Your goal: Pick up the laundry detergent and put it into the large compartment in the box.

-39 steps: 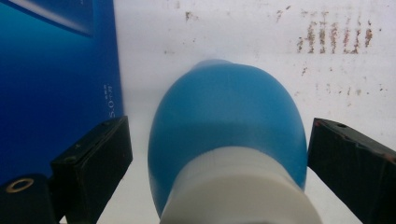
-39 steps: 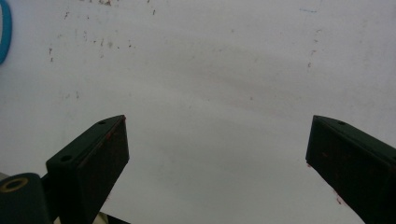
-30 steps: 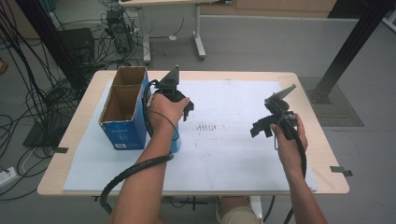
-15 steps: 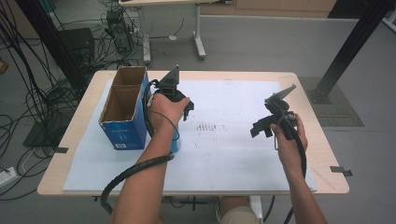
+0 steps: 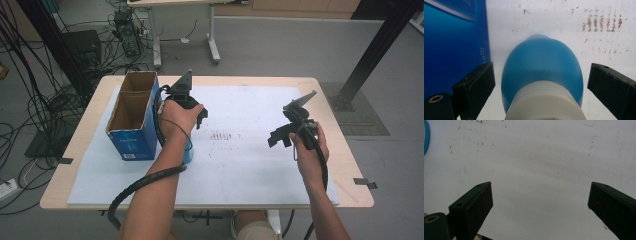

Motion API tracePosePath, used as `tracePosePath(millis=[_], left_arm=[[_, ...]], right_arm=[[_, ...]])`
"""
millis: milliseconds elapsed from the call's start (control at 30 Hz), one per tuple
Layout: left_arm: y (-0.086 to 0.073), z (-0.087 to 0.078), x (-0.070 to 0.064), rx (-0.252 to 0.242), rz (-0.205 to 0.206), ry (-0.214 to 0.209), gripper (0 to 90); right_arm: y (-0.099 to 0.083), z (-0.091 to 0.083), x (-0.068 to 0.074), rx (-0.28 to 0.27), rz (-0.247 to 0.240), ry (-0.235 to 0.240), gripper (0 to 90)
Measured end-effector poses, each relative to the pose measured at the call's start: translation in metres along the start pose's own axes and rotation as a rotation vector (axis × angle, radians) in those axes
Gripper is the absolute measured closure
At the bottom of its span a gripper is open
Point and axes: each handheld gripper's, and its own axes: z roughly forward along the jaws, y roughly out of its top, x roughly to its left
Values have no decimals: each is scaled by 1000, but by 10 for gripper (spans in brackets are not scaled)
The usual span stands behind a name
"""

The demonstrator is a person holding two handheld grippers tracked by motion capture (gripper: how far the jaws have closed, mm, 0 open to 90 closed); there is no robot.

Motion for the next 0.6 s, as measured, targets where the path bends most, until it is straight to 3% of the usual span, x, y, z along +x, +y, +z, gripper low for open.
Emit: tracePosePath(millis=[600], left_arm=[[-1,-1,-1,-5,-3,7,88]], right_arm=[[0,0,0,0,-2,1,58]])
